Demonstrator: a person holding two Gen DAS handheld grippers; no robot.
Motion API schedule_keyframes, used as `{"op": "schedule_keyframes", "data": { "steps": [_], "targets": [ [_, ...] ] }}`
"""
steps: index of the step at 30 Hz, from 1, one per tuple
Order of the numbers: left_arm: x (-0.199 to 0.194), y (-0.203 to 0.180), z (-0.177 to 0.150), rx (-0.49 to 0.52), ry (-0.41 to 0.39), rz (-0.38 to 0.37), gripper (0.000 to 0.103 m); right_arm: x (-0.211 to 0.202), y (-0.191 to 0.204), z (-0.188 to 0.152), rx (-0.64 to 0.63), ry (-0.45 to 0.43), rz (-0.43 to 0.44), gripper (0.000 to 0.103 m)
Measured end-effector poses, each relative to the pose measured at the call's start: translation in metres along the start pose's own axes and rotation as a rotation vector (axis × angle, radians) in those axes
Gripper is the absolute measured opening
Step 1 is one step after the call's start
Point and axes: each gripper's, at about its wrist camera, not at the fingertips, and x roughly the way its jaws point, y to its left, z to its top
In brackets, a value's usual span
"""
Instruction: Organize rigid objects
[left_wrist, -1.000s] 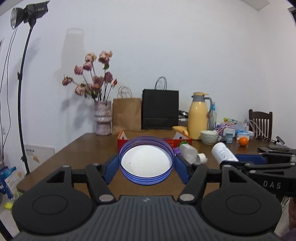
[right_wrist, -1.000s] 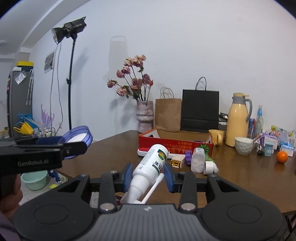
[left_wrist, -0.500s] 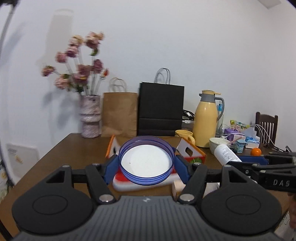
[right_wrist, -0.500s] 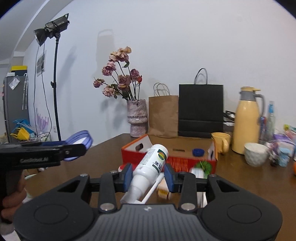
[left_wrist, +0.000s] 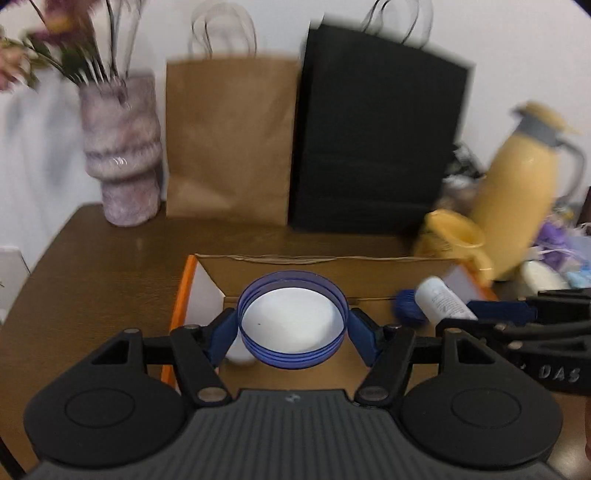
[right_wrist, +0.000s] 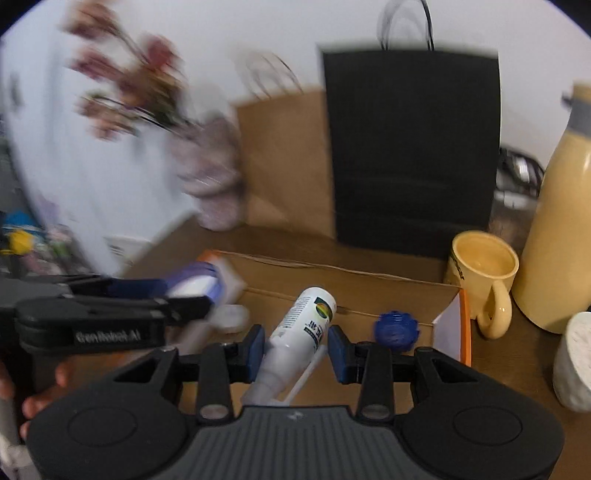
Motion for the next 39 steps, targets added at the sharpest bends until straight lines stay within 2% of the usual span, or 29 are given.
{"op": "schedule_keyframes", "data": {
  "steps": [2, 5, 10, 11, 14, 16, 18, 20, 23, 26, 28, 33, 35, 39],
  "targets": [
    [0.031, 0.006, 0.003, 0.02, 0.019, -0.02, 0.066, 0.037, -0.012, 0.005, 0.036, 0.052, -0.018, 0.037],
    [0.07, 0.011, 0.002, 0.019, 0.082, -0.004, 0.067, 0.072, -0.021, 0.005, 0.019, 0.1, -0.063, 0.037],
    [0.092, 0.015, -0.002, -0.007, 0.166, -0.014, 0.069, 0.098, -0.027, 0.0, -0.008, 0.124, -0.078, 0.038],
    [0.09, 0.014, -0.002, -0.006, 0.153, -0.009, 0.071, 0.097, -0.028, 0.001, -0.002, 0.122, -0.065, 0.039],
    [0.081, 0.015, -0.002, -0.016, 0.107, 0.001, 0.077, 0.09, -0.028, 0.004, 0.023, 0.093, -0.062, 0.07],
    [0.077, 0.015, -0.005, -0.028, 0.121, -0.012, 0.082, 0.072, -0.024, 0.008, 0.029, 0.047, -0.092, 0.068],
    [0.071, 0.01, -0.005, -0.03, 0.097, -0.007, 0.082, 0.045, -0.021, 0.01, 0.034, 0.004, -0.073, 0.068],
    [0.055, 0.012, -0.004, -0.056, 0.035, -0.005, 0.085, 0.001, -0.014, 0.006, 0.04, -0.075, -0.075, 0.07],
    [0.021, 0.017, -0.001, -0.106, 0.001, -0.039, 0.09, -0.068, -0.001, -0.009, 0.011, -0.155, -0.08, 0.078],
    [-0.026, 0.013, 0.001, -0.061, -0.046, -0.021, 0.094, -0.134, 0.008, -0.032, -0.007, -0.237, -0.105, 0.085],
    [-0.066, 0.011, -0.006, -0.046, -0.117, 0.001, 0.094, -0.172, 0.013, -0.053, -0.015, -0.292, -0.107, 0.087],
    [-0.171, 0.011, -0.048, -0.036, -0.359, 0.045, 0.101, -0.241, 0.03, -0.121, -0.045, -0.469, -0.17, 0.092],
    [-0.204, 0.007, -0.069, -0.007, -0.404, 0.061, 0.101, -0.259, 0.037, -0.154, -0.05, -0.523, -0.193, 0.093],
    [-0.258, 0.004, -0.113, -0.053, -0.461, 0.082, 0.101, -0.28, 0.055, -0.204, -0.052, -0.584, -0.184, 0.093]
  ]
}}
